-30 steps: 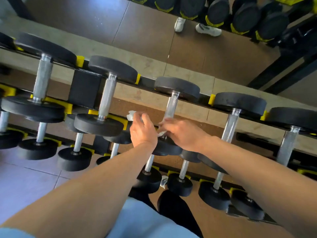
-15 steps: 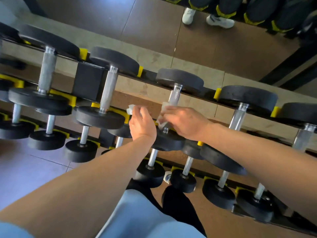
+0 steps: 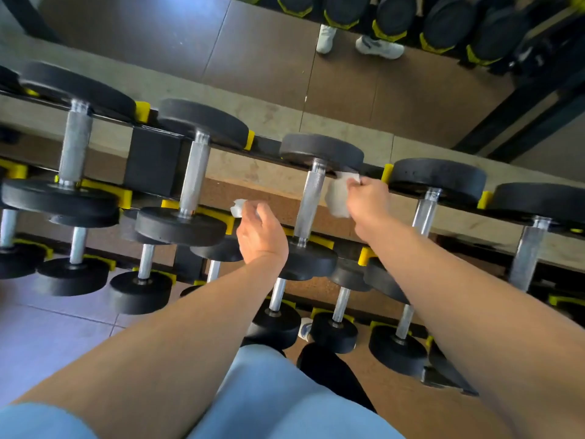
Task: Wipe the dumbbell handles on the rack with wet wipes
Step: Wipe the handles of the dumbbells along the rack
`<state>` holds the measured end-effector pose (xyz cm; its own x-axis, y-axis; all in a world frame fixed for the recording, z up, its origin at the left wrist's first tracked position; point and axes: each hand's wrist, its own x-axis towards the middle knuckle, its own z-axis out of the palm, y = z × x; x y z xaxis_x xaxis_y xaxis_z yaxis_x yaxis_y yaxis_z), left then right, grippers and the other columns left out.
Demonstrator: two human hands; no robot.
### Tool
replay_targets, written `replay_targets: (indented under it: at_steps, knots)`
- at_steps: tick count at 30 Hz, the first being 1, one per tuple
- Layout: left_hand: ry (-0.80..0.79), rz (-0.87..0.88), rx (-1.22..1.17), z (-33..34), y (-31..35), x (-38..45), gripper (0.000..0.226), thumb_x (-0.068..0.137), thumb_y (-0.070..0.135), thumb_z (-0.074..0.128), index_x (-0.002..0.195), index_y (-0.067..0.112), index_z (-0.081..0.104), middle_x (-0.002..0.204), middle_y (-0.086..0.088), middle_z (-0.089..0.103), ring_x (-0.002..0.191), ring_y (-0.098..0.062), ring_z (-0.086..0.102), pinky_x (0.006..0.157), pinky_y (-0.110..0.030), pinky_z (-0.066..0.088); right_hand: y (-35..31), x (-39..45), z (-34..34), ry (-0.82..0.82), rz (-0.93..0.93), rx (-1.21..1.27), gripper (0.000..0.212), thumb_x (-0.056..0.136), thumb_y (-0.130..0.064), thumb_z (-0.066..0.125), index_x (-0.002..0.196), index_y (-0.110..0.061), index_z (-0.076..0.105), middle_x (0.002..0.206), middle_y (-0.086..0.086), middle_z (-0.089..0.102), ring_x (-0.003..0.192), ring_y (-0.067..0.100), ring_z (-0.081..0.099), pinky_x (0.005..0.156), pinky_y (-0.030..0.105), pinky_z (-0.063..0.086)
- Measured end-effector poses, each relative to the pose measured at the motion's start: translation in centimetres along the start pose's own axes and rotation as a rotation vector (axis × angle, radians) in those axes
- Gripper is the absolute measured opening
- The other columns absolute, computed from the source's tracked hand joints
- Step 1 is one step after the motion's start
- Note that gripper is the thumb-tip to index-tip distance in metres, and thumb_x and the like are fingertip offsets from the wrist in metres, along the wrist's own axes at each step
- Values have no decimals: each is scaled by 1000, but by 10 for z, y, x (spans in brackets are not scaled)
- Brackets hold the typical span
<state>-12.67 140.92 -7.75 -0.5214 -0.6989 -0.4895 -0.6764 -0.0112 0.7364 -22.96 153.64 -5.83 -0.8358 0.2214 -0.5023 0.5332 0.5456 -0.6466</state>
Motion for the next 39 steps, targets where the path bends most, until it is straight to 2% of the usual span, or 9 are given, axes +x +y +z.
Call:
replay_targets:
  at_steps: [6, 12, 17, 19, 24, 28, 33, 37, 39]
  knots:
    - [-24, -10, 2, 0, -1, 2, 35, 102, 35, 29, 117, 20, 57, 103, -6, 67, 91, -23, 59, 78, -34, 39, 4, -65, 25, -17, -301, -375, 23, 103, -18, 50, 122, -17, 62, 105, -2, 64, 94, 11, 62, 61, 9, 36]
    - [-56, -37, -38, -4, -2, 2, 33, 100, 35, 30, 116, 22, 56, 104, -8, 65, 93, -29, 59, 76, -36, 38, 3, -95, -1, -426, -444, -972, 22, 95, -15, 57, 111, -22, 70, 99, 2, 72, 84, 18, 66, 69, 29, 54]
    - [-44, -38, -134, -4, -5, 0, 33, 104, 36, 29, 127, 25, 50, 116, -6, 63, 98, -21, 56, 80, -33, 38, -40, -57, 11, -42, -899, -830, 41, 96, -9, 59, 134, -22, 61, 117, 7, 71, 105, 26, 68, 86, 37, 55]
    - [-43, -31, -150, -4, -7, 0, 33, 104, 35, 30, 128, 24, 49, 118, -6, 62, 96, -18, 54, 80, -32, 37, -41, -37, 23, -173, -997, -1092, 42, 92, -5, 60, 132, -20, 63, 127, 10, 66, 122, 29, 59, 99, 42, 51]
    - [-53, -5, -162, -4, -10, 3, 31, 104, 34, 30, 126, 24, 50, 116, -7, 62, 101, -25, 58, 83, -35, 41, -21, -45, 34, -470, -963, -1244, 19, 96, -23, 50, 105, -22, 67, 103, 4, 67, 111, 26, 61, 94, 40, 51]
    - [-70, 2, -138, -4, -12, 5, 31, 103, 36, 29, 124, 26, 49, 113, -6, 62, 98, -24, 58, 83, -38, 43, -7, -69, 35, -571, -642, -824, 21, 100, -25, 48, 106, -24, 68, 97, 0, 71, 91, 19, 65, 80, 38, 52]
    - [-40, 37, -148, -3, -11, 3, 31, 102, 34, 31, 119, 22, 53, 111, -9, 63, 98, -29, 58, 81, -37, 41, 15, -80, -4, -478, -345, -635, 20, 104, -33, 47, 98, -23, 63, 94, -5, 66, 91, 16, 61, 74, 32, 47]
    - [-48, 44, -113, -5, -8, 0, 28, 102, 37, 31, 119, 27, 52, 112, -6, 63, 99, -25, 59, 88, -40, 48, 38, -86, -48, -365, -230, -557, 39, 105, -35, 43, 140, -20, 52, 136, 0, 57, 126, 24, 52, 102, 36, 41]
    - [-39, 53, -94, -7, -4, -3, 21, 103, 39, 36, 117, 31, 50, 112, -3, 62, 100, -23, 59, 89, -41, 50, 50, -93, -63, -278, -201, -376, 33, 105, -38, 42, 130, -24, 57, 126, 3, 62, 116, 26, 58, 99, 42, 50]
